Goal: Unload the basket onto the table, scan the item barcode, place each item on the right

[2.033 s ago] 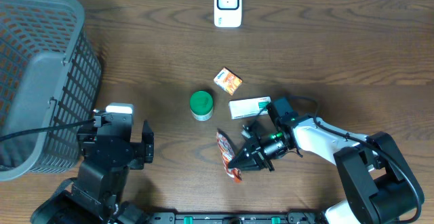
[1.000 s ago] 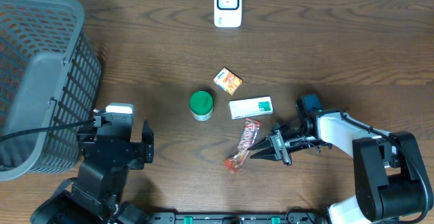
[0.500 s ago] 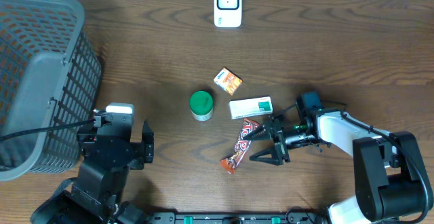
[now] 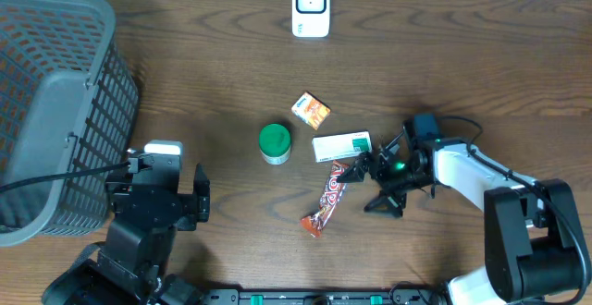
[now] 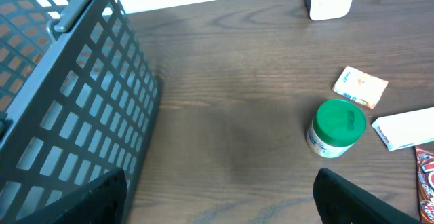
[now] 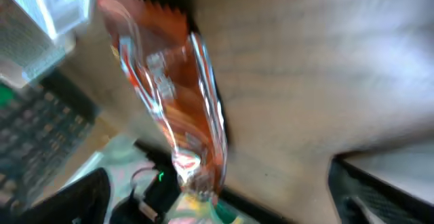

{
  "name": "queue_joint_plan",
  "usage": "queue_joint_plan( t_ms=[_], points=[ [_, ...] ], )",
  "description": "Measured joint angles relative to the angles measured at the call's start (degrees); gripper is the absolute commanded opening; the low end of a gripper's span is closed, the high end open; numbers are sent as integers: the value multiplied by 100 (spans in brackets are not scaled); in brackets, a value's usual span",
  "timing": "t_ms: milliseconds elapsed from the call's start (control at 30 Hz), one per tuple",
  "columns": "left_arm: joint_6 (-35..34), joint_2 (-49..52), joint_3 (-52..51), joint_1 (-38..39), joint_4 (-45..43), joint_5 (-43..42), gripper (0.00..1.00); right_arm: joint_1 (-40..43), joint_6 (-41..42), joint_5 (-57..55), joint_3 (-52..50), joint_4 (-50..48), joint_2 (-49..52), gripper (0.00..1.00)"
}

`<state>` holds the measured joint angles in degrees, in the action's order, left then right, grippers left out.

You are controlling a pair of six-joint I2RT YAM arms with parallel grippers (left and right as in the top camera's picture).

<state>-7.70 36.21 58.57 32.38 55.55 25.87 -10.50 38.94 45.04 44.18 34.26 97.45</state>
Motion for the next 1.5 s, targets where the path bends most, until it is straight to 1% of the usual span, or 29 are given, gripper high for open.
queue_joint_plan(
  t_ms=[33,67,200,267,333,367,433,533,567,600,733,967,1000,1300,1400,1500],
  points=[
    [0,0,0,0,-2,0,88,-2,17,-184,28,-144,-15,70],
    [0,0,0,0,2,0,88,0,50,-348,59,-284,-22,70],
    [0,0,0,0,0,0,88,-2,109,-726,105,-710,-44,73],
    [0,0,0,0,0,0,88,-9,114,-874,118,-802,-76,78],
    [0,0,0,0,2,0,88,-35,116,-933,129,-828,-101,80],
    [0,0,0,0,0,0,88,-74,118,-973,140,-844,-109,79],
    [0,0,0,0,0,0,88,-195,109,-1075,155,-951,-118,70],
    [0,0,0,0,0,0,88,-485,92,-1270,160,-1257,-66,67],
    [0,0,0,0,0,0,88,-575,94,-1296,164,-1309,-44,63],
    [0,0,0,-2,0,0,88,-688,101,-1344,184,-1346,-13,53],
    [0,0,0,0,0,0,88,-935,173,-1445,258,-1386,170,38],
    [0,0,0,-2,0,0,88,-968,245,-1384,345,-1268,356,4],
    [0,0,0,0,0,0,88,-968,267,-1366,350,-1268,361,1],
    [0,0,0,0,2,0,88,-986,264,-1486,350,-1102,254,1],
    [0,0,0,0,4,0,88,-990,262,-1943,302,-682,-42,1],
    [0,0,0,0,2,0,88,-990,319,-2723,232,-68,-575,1]
  ],
)
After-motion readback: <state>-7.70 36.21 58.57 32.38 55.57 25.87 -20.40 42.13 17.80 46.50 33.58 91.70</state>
